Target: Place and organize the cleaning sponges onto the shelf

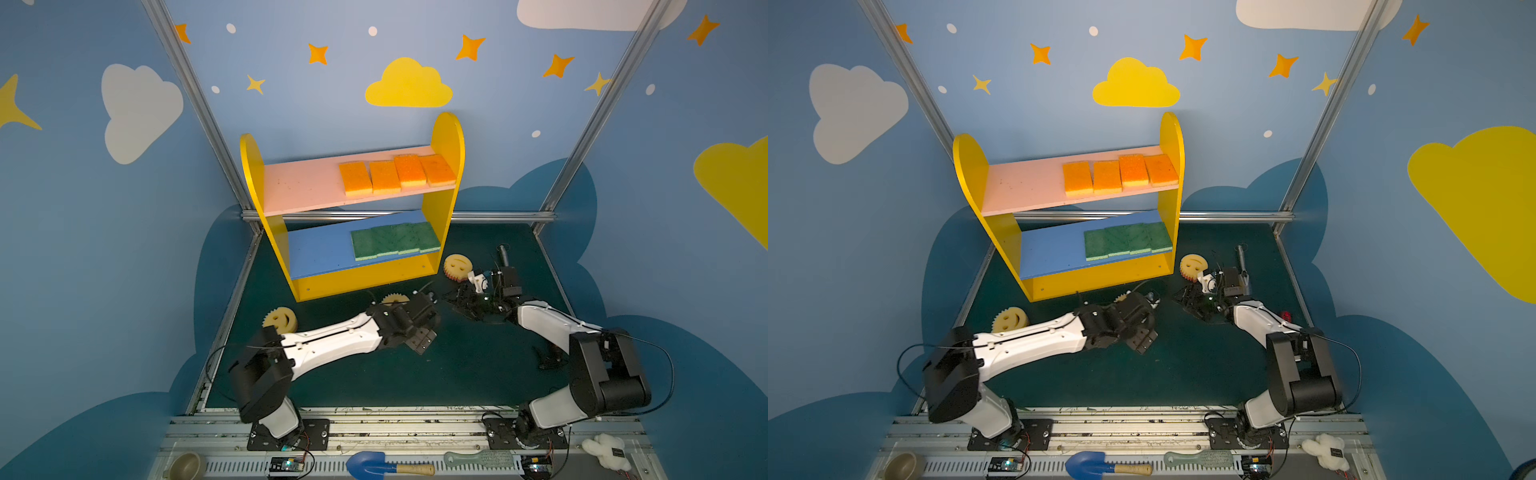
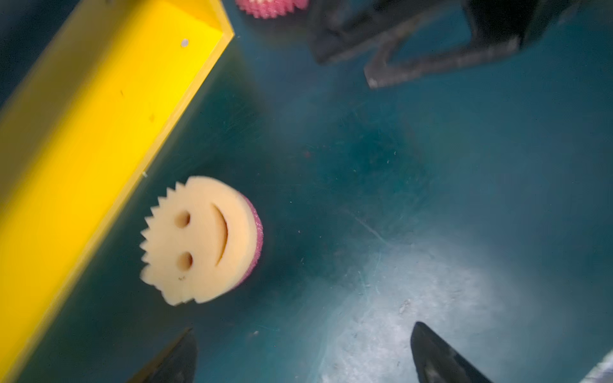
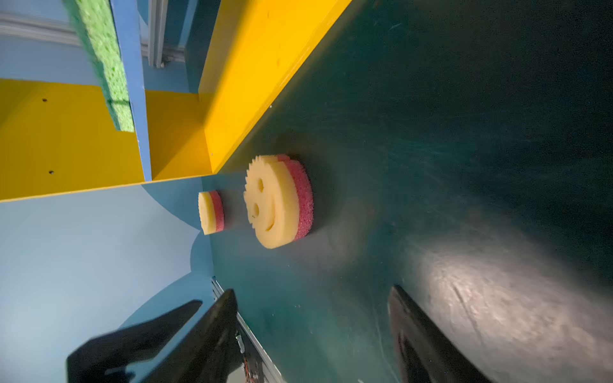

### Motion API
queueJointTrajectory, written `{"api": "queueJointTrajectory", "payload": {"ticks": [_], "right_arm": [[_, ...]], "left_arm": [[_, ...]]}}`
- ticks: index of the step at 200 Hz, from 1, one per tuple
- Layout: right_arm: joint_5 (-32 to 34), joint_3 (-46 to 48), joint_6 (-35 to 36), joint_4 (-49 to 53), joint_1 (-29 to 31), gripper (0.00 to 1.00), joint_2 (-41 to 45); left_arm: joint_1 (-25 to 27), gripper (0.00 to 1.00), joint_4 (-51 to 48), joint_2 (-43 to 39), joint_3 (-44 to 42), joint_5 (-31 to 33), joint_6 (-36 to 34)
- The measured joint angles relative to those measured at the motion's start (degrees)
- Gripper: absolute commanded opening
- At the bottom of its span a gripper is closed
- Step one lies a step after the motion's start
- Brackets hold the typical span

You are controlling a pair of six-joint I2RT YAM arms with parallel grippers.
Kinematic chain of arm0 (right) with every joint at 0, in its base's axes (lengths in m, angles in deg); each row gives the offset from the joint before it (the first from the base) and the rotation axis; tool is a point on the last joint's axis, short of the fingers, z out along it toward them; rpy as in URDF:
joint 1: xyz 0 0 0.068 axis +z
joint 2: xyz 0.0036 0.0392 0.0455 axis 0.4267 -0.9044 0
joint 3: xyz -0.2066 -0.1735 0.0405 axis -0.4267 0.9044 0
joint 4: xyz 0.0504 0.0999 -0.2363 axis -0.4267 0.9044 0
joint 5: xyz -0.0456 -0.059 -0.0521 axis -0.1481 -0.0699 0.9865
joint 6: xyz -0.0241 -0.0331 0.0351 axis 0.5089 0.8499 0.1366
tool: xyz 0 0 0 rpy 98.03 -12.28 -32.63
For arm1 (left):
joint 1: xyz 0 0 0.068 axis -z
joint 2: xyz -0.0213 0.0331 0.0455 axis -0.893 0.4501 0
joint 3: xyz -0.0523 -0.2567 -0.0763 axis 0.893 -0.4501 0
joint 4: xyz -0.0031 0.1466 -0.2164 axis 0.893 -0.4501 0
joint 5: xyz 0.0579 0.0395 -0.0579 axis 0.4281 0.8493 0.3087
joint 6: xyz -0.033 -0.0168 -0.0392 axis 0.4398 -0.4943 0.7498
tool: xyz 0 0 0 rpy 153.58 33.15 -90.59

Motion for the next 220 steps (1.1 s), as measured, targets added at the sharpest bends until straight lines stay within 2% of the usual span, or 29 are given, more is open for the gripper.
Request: {"api": "queueJointTrajectory", "payload": {"ticks": [25, 38, 54, 131, 220], "right_arm": [[0.13, -3.78, 0.70, 0.68, 4.02, 0.57, -3.41], [0.24, -5.57, 0.68, 0.74, 5.92, 0.51, -5.68], [0.35, -7.02, 0.24, 0.35, 7.87, 0.47, -8.41], [4.72, -9.86, -5.51, -3.13, 14.84, 0.49, -16.06], [5.57, -12.57, -10.86, -8.52, 15.47, 0.33, -22.75]], "left_arm": [[-10.12, 0.81, 8.81, -7.13, -14.01, -7.93, 7.15], [-12.90, 0.77, 11.67, -9.25, -19.41, -9.92, 10.01], [-13.57, 0.76, 13.75, -10.25, -22.71, -11.87, 12.11], [-18.18, 0.77, 23.89, -11.06, -29.07, -19.02, 18.16], [-21.94, 0.78, 27.26, -14.71, -33.59, -22.77, 20.39]]}}
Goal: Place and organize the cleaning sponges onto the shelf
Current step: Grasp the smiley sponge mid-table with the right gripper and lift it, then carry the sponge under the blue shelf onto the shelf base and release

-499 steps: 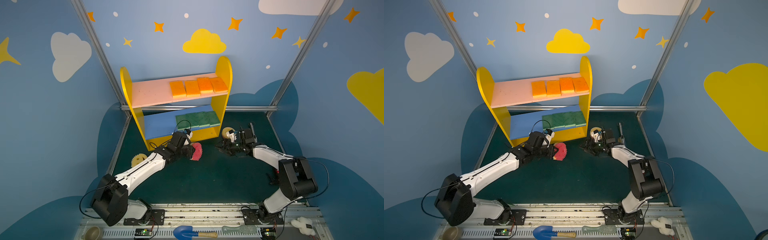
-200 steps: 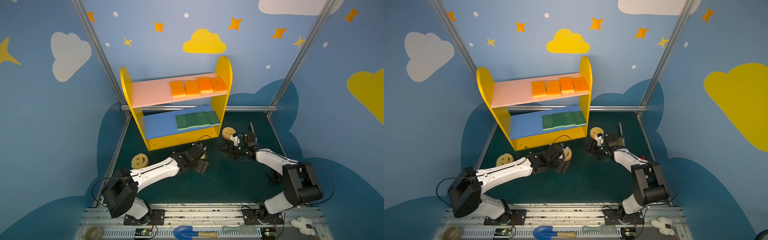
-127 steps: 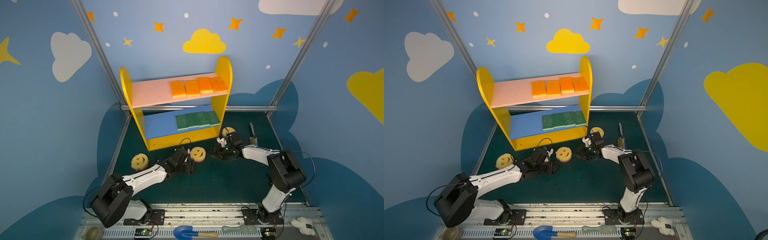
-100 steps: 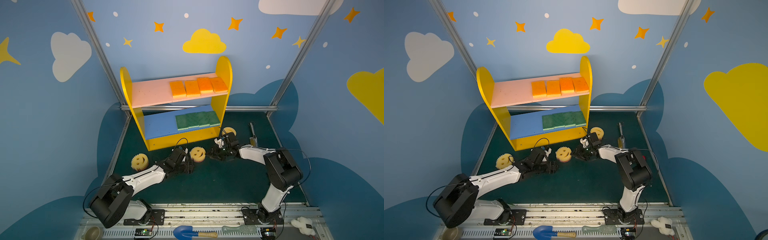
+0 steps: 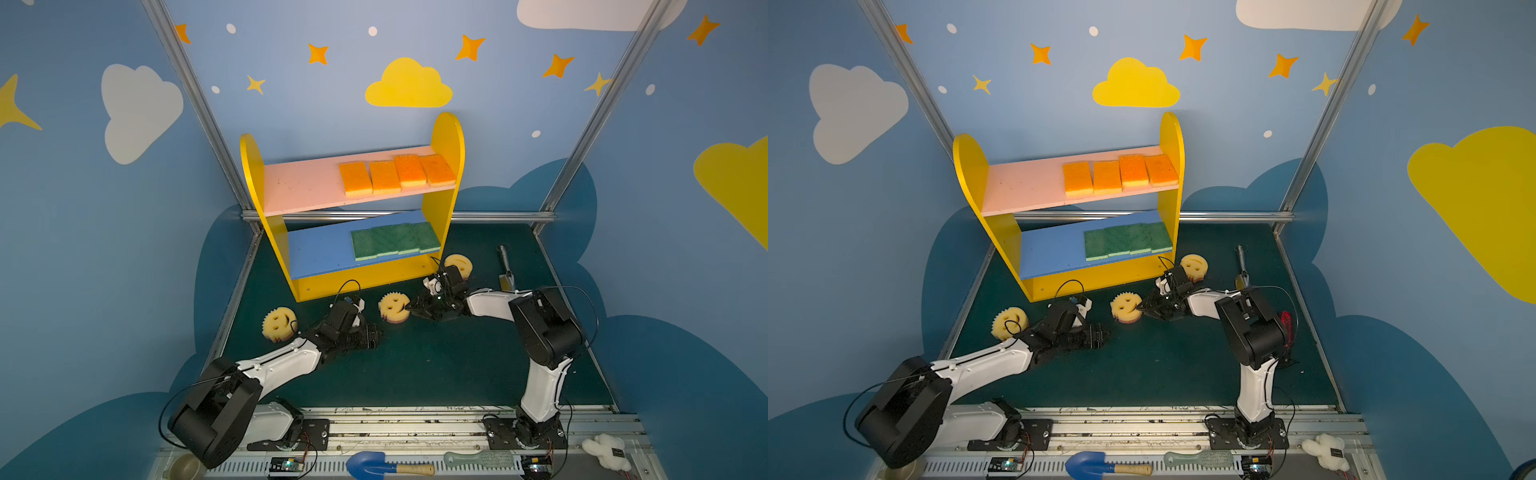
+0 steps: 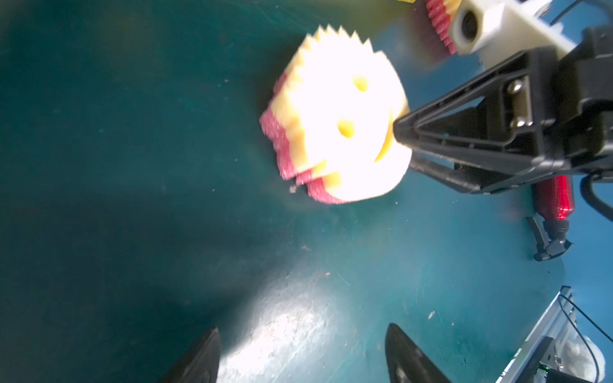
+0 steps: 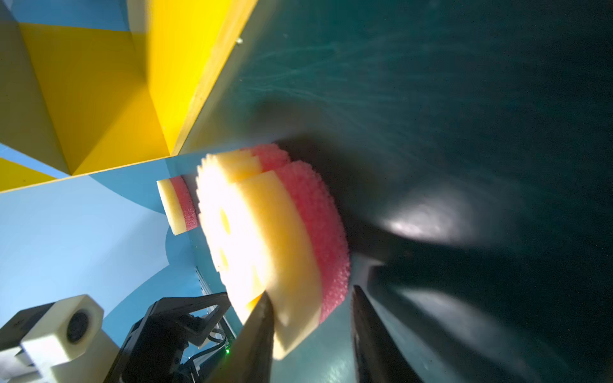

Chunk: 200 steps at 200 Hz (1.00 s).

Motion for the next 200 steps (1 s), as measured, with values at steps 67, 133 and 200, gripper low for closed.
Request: {"api": "queueJointTrajectory", "payload": {"ticks": [67, 133, 200], "right_arm": [[-0.42, -0.98, -1.51, -1.75, 0.02, 0.07, -1.05], [2.45, 2.10, -4.61, -4.09, -0.11, 0.04, 2.08], [7.10, 5.64, -9.11, -6.49, -4.79, 0.01, 9.20]], "left_arm": [[-1.01, 0.77, 0.55, -0.20, -0.85, -1.36, 0.09], [-1.27, 0.77, 0.61, -0.22, -0.85, -1.68, 0.04], [-1.38, 0.77, 1.01, 0.22, -0.83, -3.23, 0.07]]}}
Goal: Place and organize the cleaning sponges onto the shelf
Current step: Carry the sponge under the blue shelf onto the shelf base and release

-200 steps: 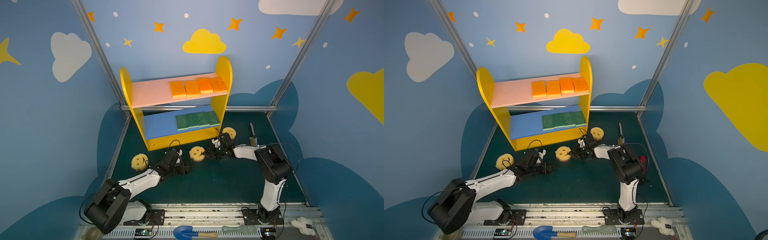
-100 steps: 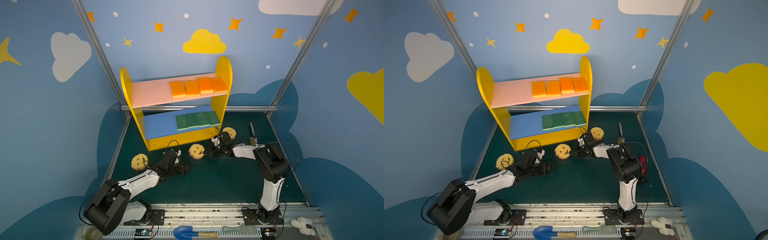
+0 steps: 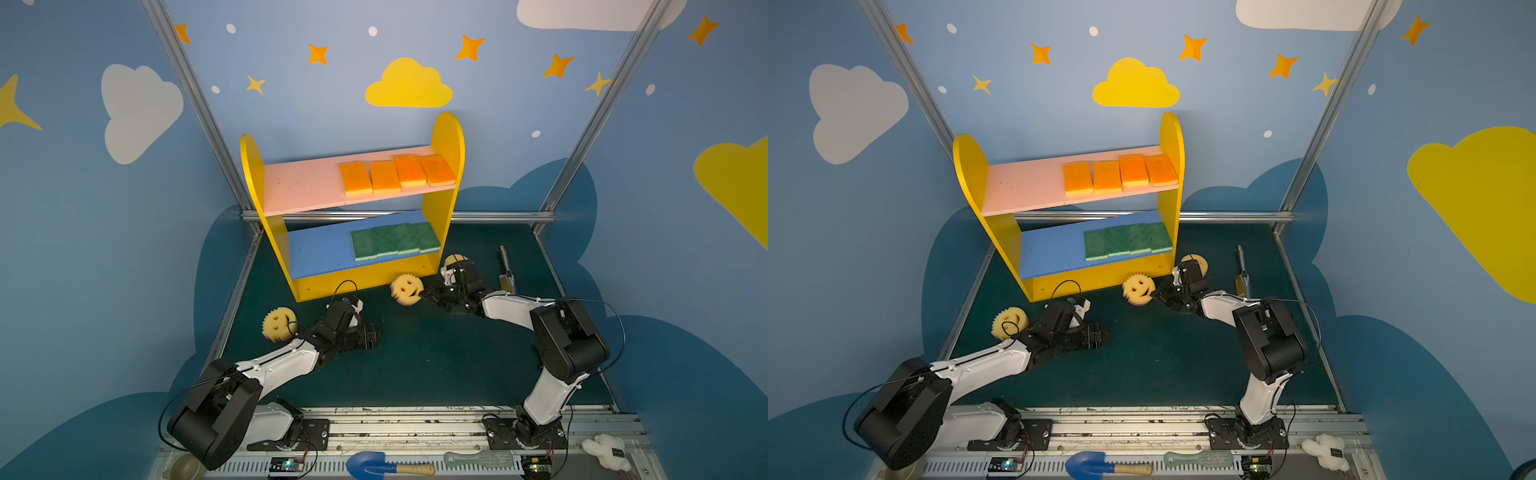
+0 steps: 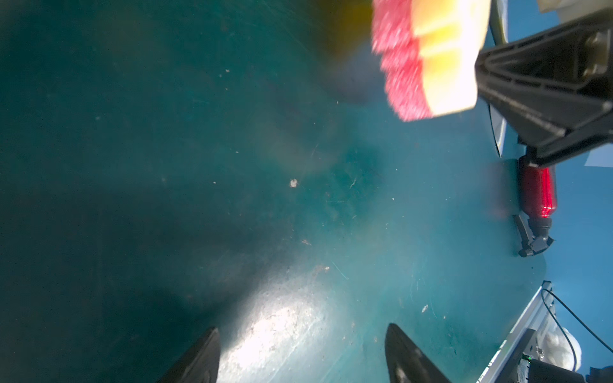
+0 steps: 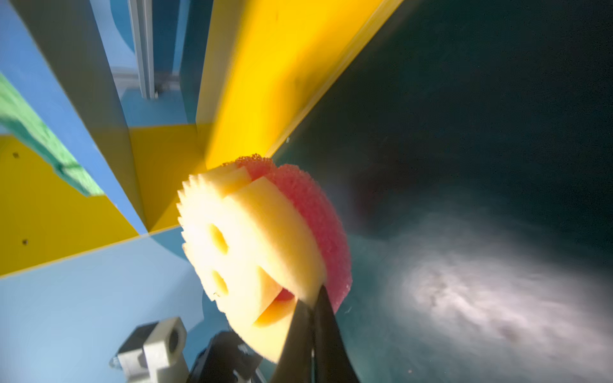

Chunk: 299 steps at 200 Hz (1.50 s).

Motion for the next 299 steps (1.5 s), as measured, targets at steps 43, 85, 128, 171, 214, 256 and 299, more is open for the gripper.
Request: {"api": "queueJointTrajectory", "payload": {"ticks": [43, 85, 128, 171, 214, 256, 299], "right_arm": [[3.45, 0.61, -3.45, -1.11, -2.32, 0.01, 0.35], [6.36, 1.73, -7.72, -7.10, -3.06, 0.00, 0.31], [9.84, 2.05, -12.76, -14.75, -3.08, 0.00, -2.34], [11.56, -1.70, -15.69, -17.46, -2.80, 0.00, -8.66], [13.27, -6.99, -16.31, -17.73, -1.99, 0.00, -11.89], [14.58, -11.61, -16.41, -17.88, -1.25, 0.03, -14.01], [15.63, -12.00, -16.81, -17.97, -1.03, 0.08, -17.16]], "left_arm": [[0.00, 0.77, 0.04, 0.37, 0.00, -0.85, -0.07], [0.00, 0.79, 0.04, -0.22, 0.00, -0.92, -0.35], [0.00, 0.80, 0.39, -0.61, -0.63, -0.94, -0.52], [-0.22, 0.82, 0.46, -2.03, -2.56, -0.85, -1.18], [-2.01, 0.83, 0.68, -2.82, -3.13, -1.14, -1.60], [-3.45, 0.83, 0.92, -3.15, -3.58, -3.39, -1.57], [-4.02, 0.83, 0.92, -4.44, -3.61, -4.39, -1.57]]}}
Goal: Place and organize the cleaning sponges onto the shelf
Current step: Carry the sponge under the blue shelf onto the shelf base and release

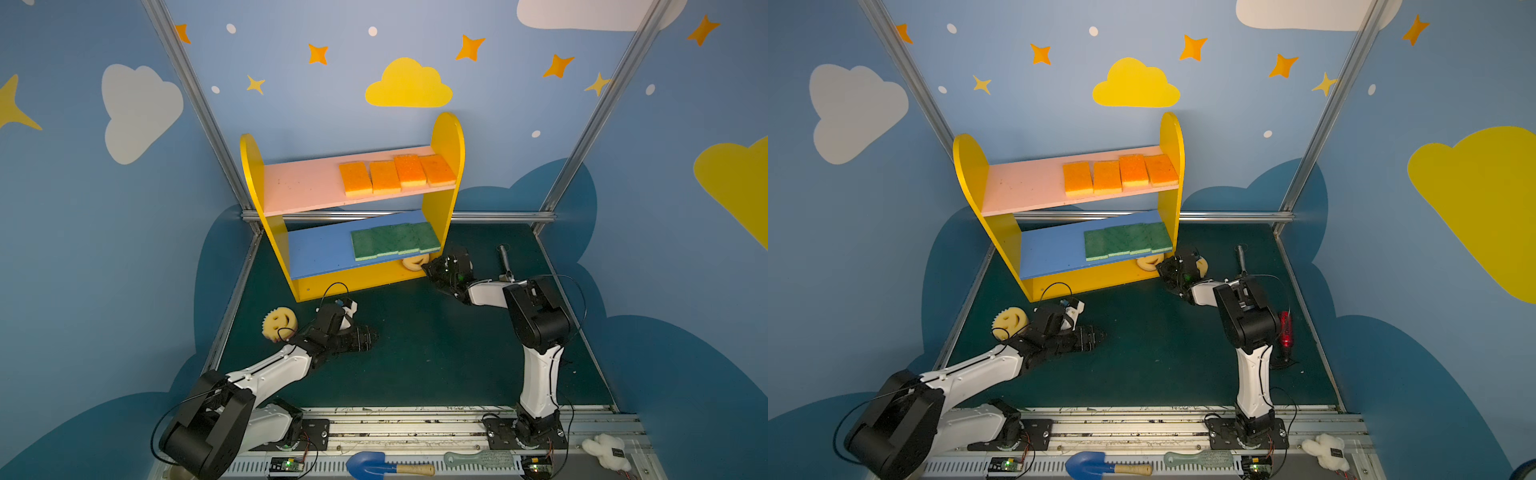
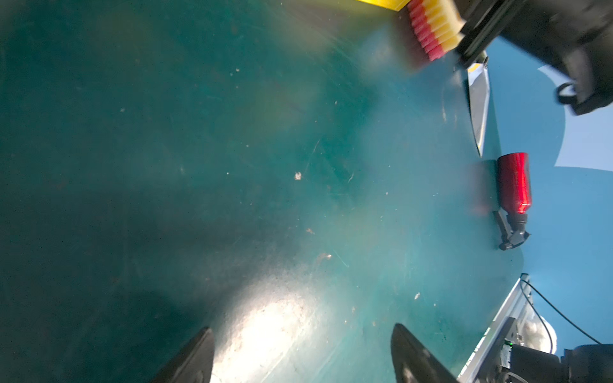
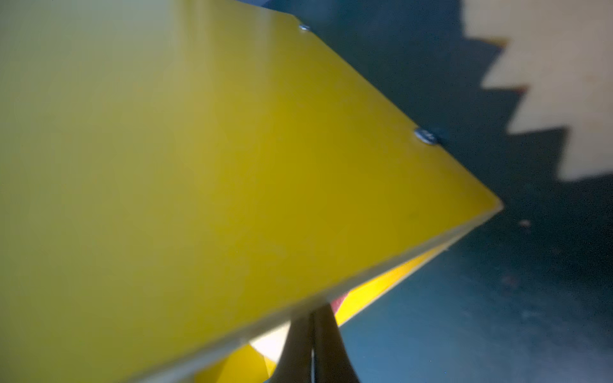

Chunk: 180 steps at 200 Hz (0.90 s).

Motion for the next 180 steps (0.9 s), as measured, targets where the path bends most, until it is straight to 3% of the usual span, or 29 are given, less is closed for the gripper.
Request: {"api": "queueJointTrajectory", "payload": {"ticks": [36, 61, 107, 125, 145, 180], "right_arm": [[0.24, -0.92, -0.07, 0.70, 0.20, 0.35, -0.72], [0.20, -1.97, 0.26, 0.72, 0.22, 0.46, -0.72], [-0.24, -1.64, 0.92, 1.20, 0.33, 0.52, -0.26], [-0.46, -0.02, 1.44, 1.55, 0.37, 0.54, 1.25], [-0.90, 3.52, 2.12, 2.43, 0.55, 0.55, 4.81], [-1.53, 10.16, 4.96, 4.46, 1.55, 0.54, 13.68]], "left_arm": [[-0.26, 0.83, 0.00, -0.02, 0.00, -0.24, 0.00], [-0.37, 0.83, -0.02, -0.02, 0.00, -0.39, 0.00], [-0.37, 0.83, -0.44, -1.73, 0.00, -0.39, 0.07], [-0.37, 0.89, -1.16, -3.08, 0.00, -0.22, 0.07], [-0.37, 0.99, -3.26, -4.90, 0.04, 1.27, -0.09], [-0.48, 1.00, -5.62, -8.72, 0.02, 4.44, 0.26]]}}
